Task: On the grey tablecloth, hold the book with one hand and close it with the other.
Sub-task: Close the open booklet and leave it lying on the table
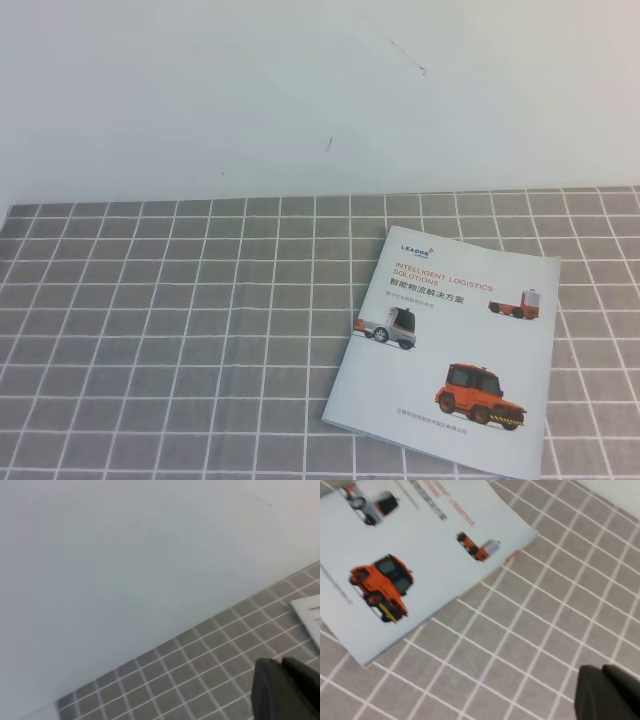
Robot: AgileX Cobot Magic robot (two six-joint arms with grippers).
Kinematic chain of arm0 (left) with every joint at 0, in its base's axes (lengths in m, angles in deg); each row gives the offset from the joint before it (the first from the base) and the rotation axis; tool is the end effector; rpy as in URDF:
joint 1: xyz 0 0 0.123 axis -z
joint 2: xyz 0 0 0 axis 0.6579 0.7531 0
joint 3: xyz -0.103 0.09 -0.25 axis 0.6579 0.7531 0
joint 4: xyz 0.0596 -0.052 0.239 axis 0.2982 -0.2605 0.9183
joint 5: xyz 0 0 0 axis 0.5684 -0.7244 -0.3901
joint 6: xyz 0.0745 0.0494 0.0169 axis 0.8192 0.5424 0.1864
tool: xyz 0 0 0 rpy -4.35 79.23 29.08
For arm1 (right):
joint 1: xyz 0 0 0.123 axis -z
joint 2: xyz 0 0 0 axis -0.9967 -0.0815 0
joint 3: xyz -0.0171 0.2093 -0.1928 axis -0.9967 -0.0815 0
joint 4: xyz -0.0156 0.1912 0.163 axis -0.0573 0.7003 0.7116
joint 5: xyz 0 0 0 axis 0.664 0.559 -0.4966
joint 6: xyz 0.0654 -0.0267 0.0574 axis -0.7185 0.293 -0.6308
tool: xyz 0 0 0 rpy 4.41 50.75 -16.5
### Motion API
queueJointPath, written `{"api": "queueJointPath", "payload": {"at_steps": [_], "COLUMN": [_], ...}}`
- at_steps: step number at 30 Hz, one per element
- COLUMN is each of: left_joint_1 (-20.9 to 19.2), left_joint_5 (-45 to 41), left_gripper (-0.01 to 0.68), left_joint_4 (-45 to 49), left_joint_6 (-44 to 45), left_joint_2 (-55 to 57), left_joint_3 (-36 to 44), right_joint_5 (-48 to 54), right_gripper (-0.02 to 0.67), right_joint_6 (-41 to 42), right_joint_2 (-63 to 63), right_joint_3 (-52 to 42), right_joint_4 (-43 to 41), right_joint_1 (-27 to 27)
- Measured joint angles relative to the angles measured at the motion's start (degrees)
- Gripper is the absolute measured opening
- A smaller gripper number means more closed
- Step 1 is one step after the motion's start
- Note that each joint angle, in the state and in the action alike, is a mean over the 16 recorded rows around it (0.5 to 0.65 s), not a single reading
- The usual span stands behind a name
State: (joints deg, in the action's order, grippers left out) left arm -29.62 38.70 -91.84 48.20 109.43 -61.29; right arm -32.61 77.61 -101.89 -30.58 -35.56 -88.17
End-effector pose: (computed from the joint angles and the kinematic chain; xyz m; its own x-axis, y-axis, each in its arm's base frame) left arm 0.1225 -0.0358 0.4103 -0.1895 0.2903 -0.9380 0.3676 0.9068 0.2064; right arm 0.1695 0.0191 0.3378 -0.5428 -0.4878 -0.6836 -0.4359 0.8595 -0.2671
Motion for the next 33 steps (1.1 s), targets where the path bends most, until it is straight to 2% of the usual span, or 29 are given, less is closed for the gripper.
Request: {"api": "queueJointPath", "payload": {"at_steps": [7, 13, 23, 33], "left_joint_1": [-0.26, -0.31, -0.35, -0.35], "left_joint_5": [3.99, 8.86, 24.42, 32.68], "left_gripper": [-0.003, -0.003, -0.003, -0.003], "left_joint_4": [14.32, 22.0, 24.99, 25.28], "left_joint_6": [-11.58, -19.16, -23.17, -23.9], "left_joint_2": [-13.66, -23.99, -37.38, -40.7], "left_joint_3": [14.55, 26.31, 40.53, 45.19], "right_joint_5": [-3.92, -11.16, -23.17, -26.13], "right_gripper": [-0.002, -0.002, -0.002, -0.002], "right_joint_6": [-10.51, -15.15, -14.07, -12.09], "right_joint_2": [11.33, 22.57, 39.39, 45.19], "right_joint_3": [-8.97, -18.7, -29.91, -32.71], "right_joint_4": [-10.94, -13.89, -12.28, -11.8], "right_joint_1": [0.1, 0.1, 0.1, 0.1]}}
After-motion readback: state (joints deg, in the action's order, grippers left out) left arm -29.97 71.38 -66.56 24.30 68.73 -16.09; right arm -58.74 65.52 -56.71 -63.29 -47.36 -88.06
